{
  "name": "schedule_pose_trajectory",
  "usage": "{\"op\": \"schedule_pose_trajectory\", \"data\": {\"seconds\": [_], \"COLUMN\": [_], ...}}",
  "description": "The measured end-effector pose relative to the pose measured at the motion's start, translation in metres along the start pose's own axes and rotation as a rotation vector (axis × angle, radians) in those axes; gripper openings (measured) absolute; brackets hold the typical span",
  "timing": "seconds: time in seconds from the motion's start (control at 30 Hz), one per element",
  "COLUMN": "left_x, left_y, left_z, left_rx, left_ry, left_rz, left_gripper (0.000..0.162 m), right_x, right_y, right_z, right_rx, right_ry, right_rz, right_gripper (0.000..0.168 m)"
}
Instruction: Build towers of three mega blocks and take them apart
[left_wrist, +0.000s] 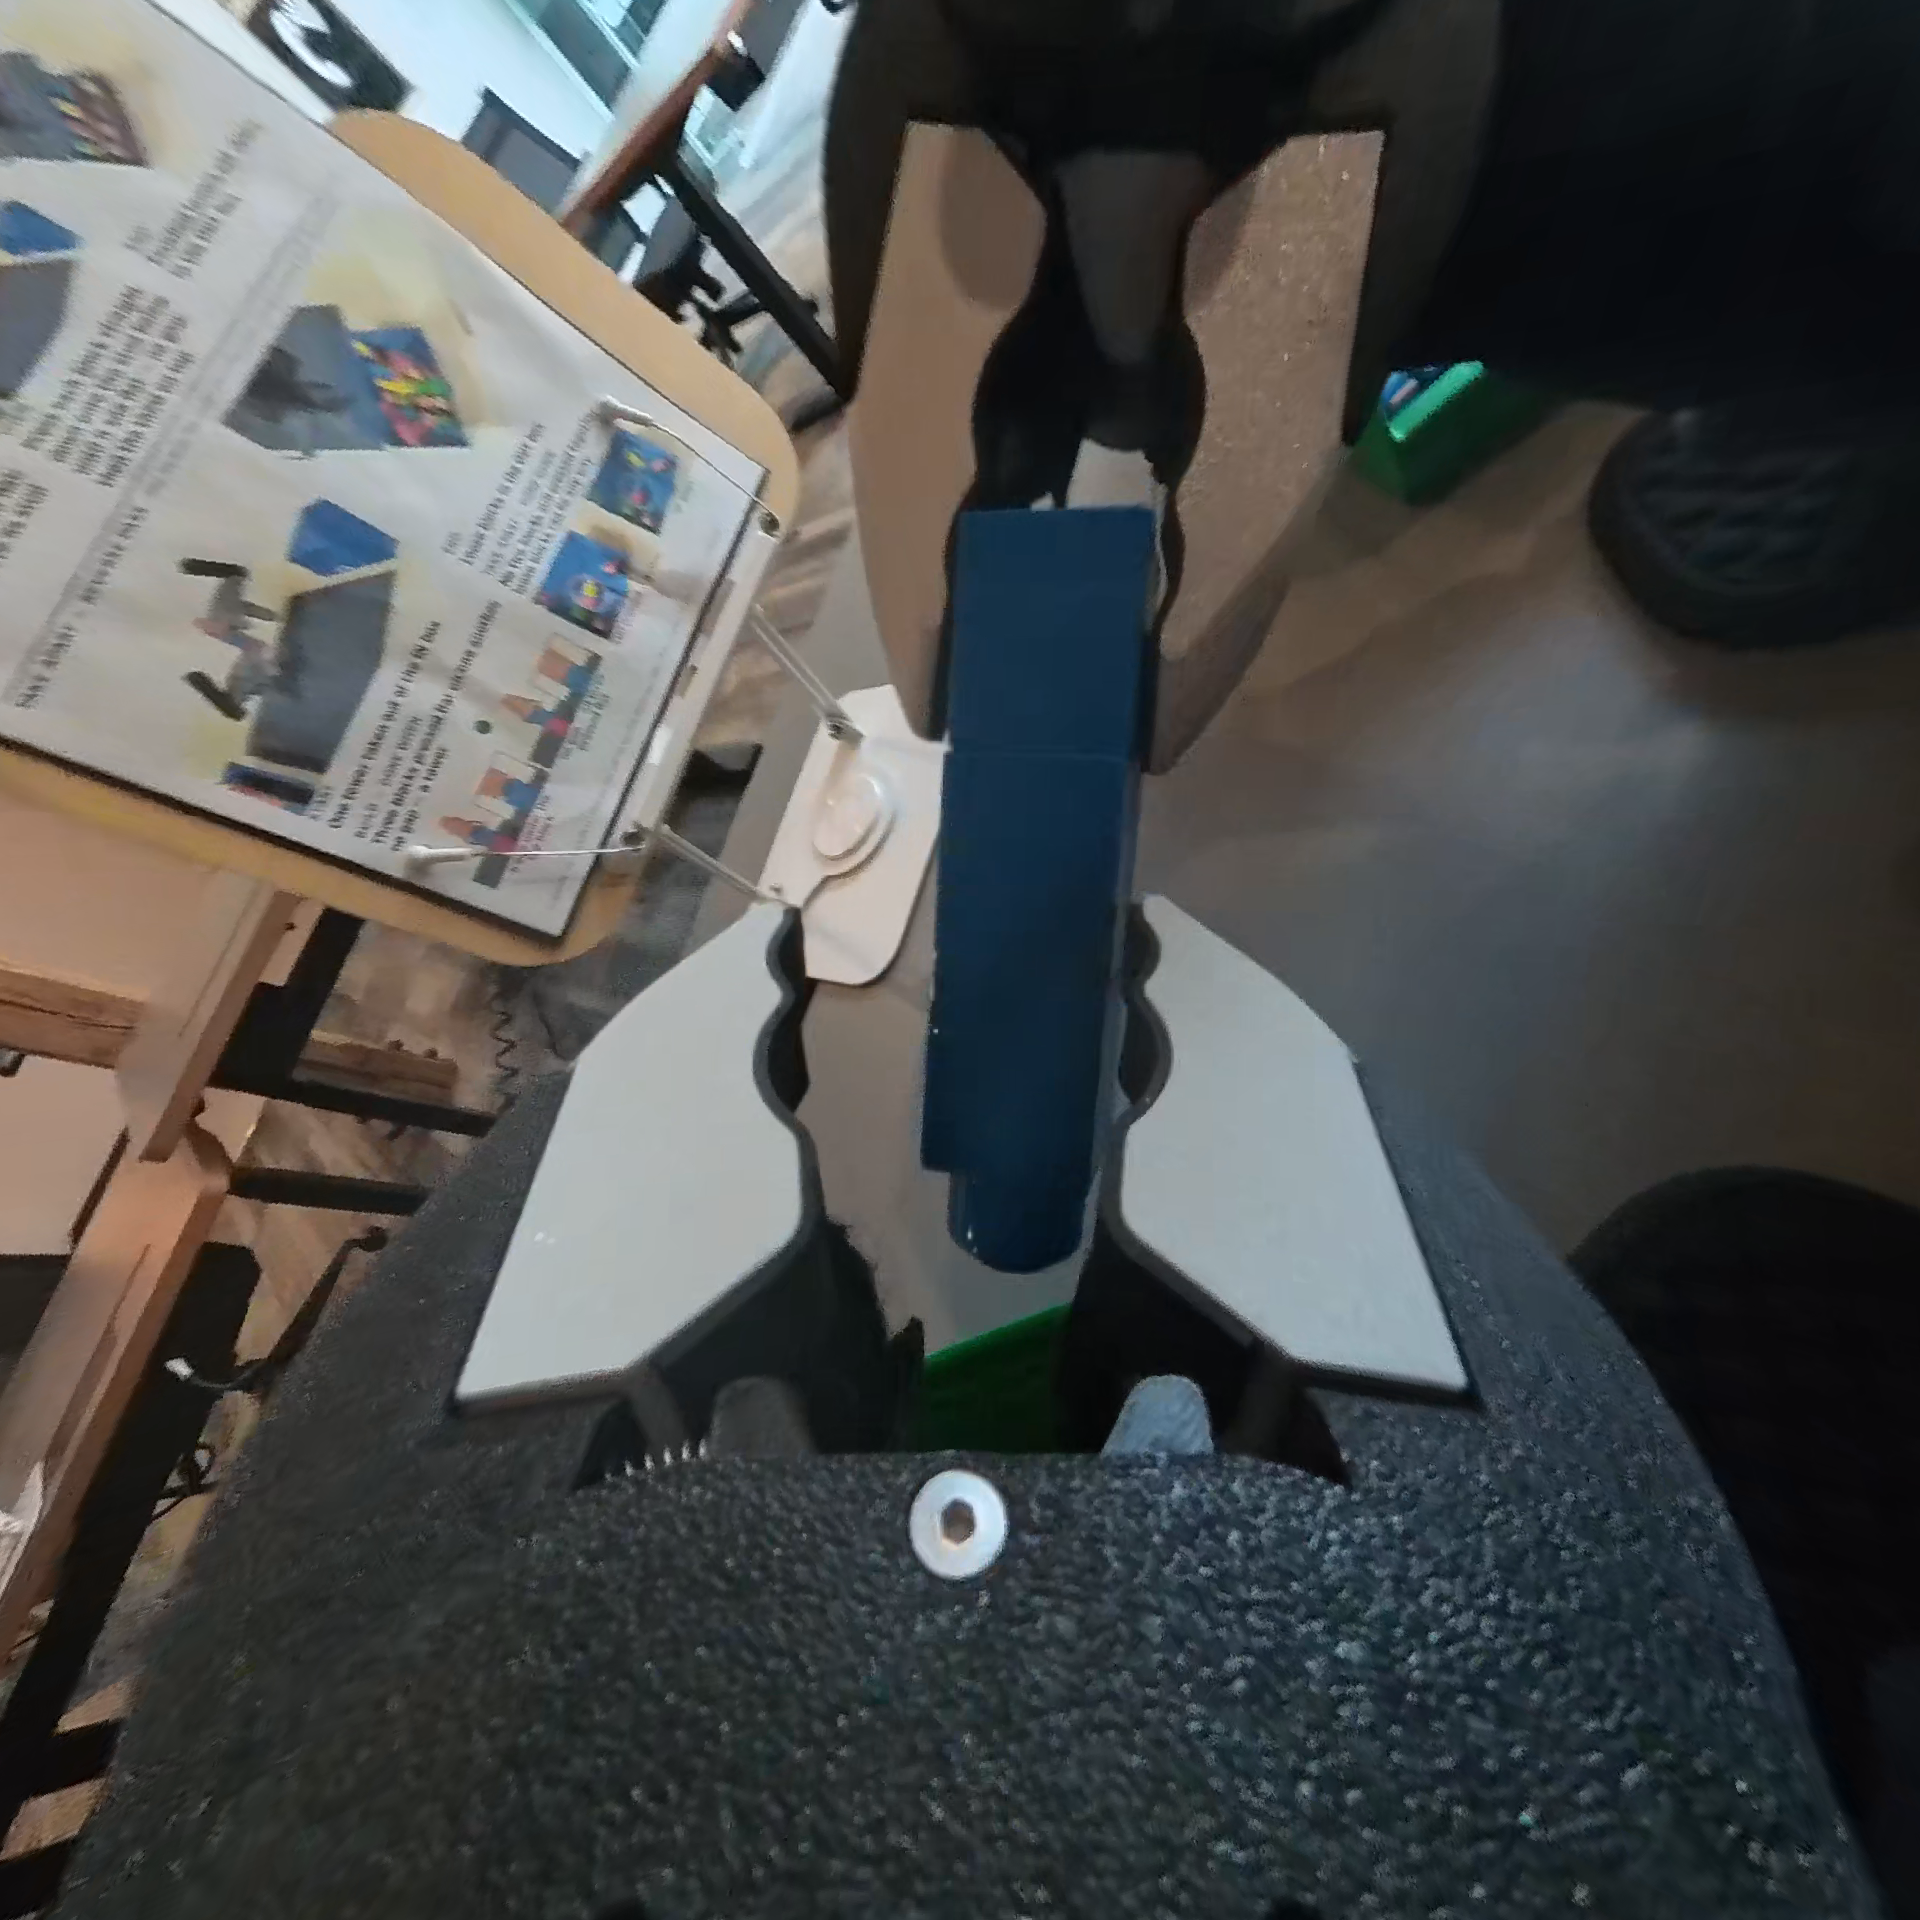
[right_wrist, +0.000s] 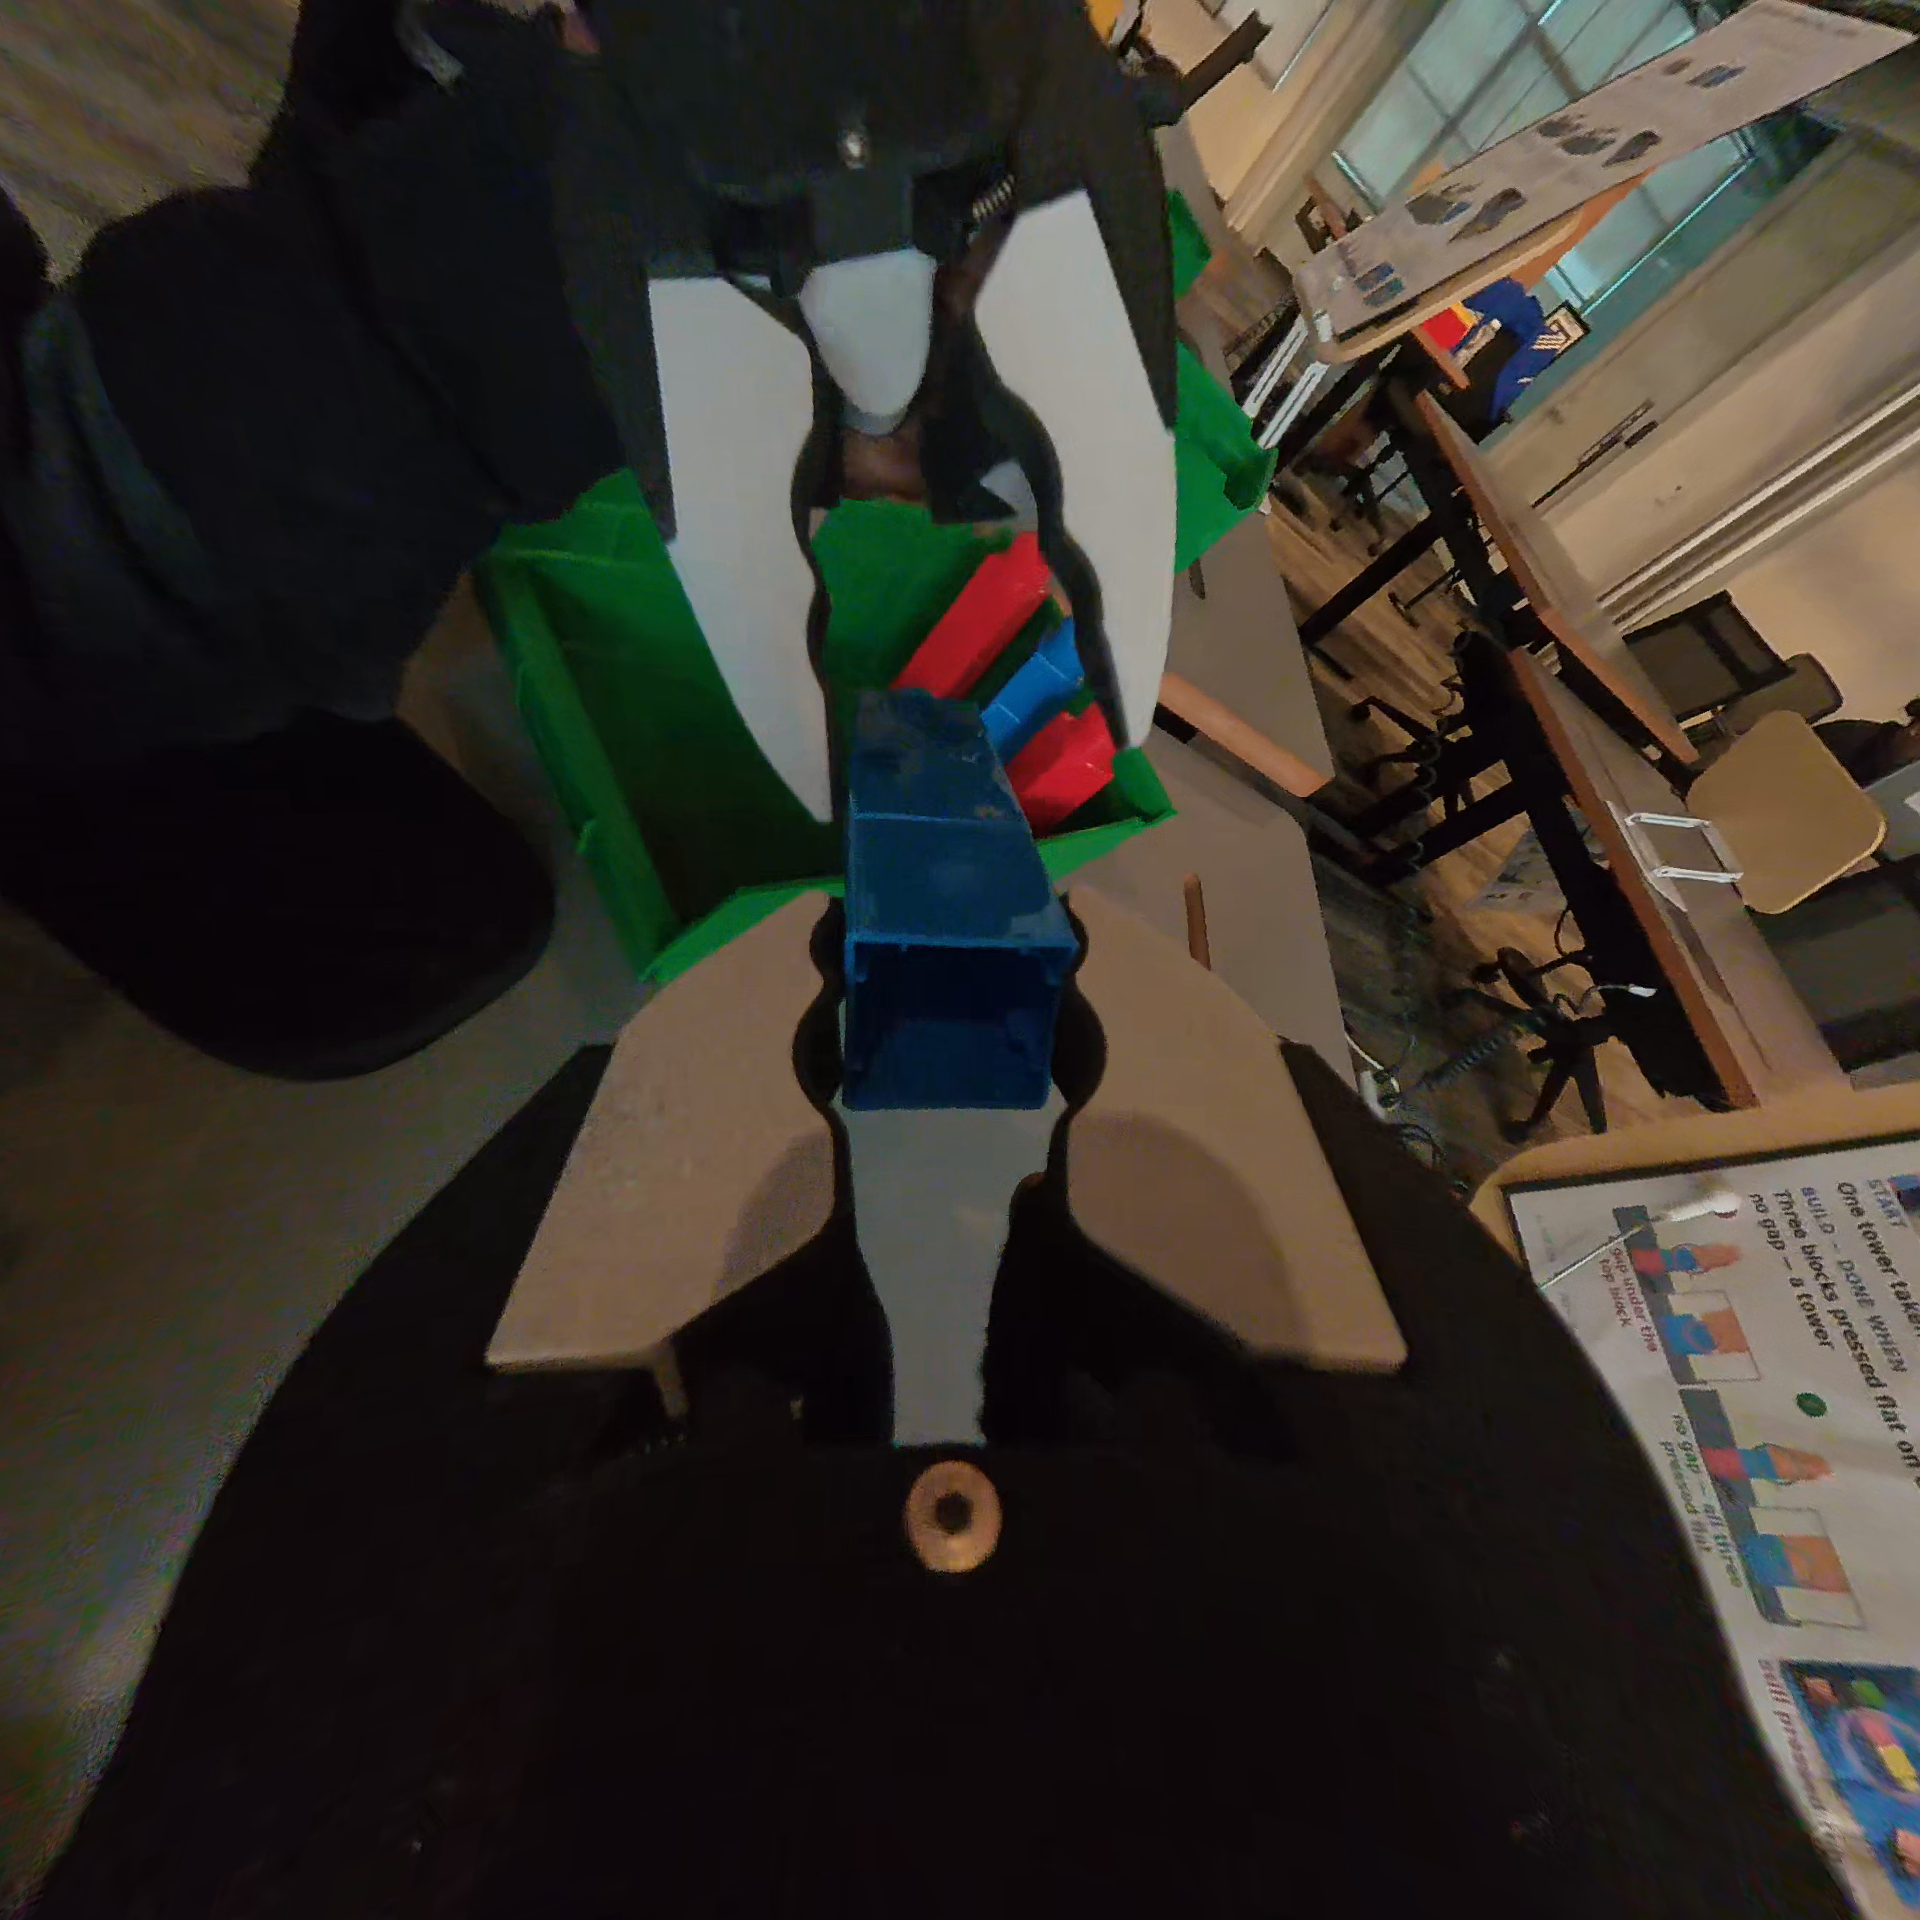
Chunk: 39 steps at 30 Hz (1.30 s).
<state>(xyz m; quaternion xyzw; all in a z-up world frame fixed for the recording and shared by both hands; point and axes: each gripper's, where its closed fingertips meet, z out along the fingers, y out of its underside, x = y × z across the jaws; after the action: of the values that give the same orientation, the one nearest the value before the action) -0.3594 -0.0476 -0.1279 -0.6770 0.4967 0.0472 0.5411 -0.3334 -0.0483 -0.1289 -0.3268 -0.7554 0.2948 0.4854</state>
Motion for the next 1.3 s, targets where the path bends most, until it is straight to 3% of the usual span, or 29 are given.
{"op": "schedule_pose_trajectory", "data": {"seconds": [0.23, 0.37, 0.67, 0.8, 0.87, 1.3], "left_x": [0.017, 0.018, 0.020, 0.021, 0.020, 0.026], "left_y": [0.005, 0.006, 0.005, 0.006, 0.006, 0.009], "left_z": [0.018, 0.024, 0.023, 0.022, 0.021, 0.011], "left_rx": [-0.053, -0.038, 0.001, -0.008, -0.003, 0.026], "left_ry": [0.095, 0.127, 0.156, 0.154, 0.149, 0.202], "left_rz": [0.041, 0.028, 0.026, 0.041, 0.034, -0.008], "left_gripper": [0.057, 0.039, 0.037, 0.037, 0.037, 0.036], "right_x": [-0.005, -0.001, -0.002, -0.002, -0.003, -0.010], "right_y": [-0.002, 0.003, 0.006, 0.003, 0.001, -0.002], "right_z": [0.003, 0.002, 0.001, 0.003, 0.003, 0.009], "right_rx": [0.015, 0.013, 0.013, 0.019, 0.035, 0.044], "right_ry": [-0.028, -0.014, -0.031, -0.021, -0.027, -0.070], "right_rz": [-0.017, -0.003, -0.001, 0.003, -0.017, 0.007], "right_gripper": [0.037, 0.037, 0.037, 0.045, 0.036, 0.036]}}
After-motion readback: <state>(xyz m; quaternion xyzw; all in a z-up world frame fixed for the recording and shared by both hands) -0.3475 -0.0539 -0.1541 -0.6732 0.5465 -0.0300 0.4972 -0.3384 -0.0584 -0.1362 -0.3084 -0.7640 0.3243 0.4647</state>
